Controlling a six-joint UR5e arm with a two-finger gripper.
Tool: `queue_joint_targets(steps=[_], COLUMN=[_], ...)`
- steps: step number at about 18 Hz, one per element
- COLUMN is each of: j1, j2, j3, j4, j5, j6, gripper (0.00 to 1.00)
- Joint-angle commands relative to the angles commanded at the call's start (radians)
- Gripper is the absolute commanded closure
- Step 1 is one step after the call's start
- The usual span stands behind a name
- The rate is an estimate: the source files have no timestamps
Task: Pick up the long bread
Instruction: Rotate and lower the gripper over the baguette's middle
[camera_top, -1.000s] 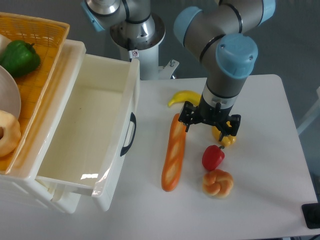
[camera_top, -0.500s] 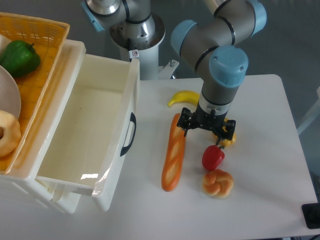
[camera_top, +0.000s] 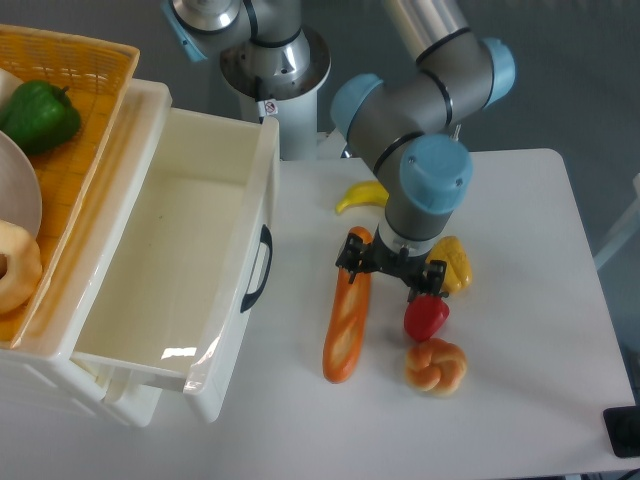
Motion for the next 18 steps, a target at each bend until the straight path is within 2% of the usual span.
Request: queue_joint_targets(steps=[5,10,18], j1=[-0.048,-0.049,-0.057], j2=[-0.069,-0.08,-0.083], j3=[0.0,-0.024,-0.074], j4=[0.034,0.034,0.077], j5=[0.11,0.106,0.088], j6=[-0.002,-0.005,-0.009], gripper=[0.0,0.0,0.0])
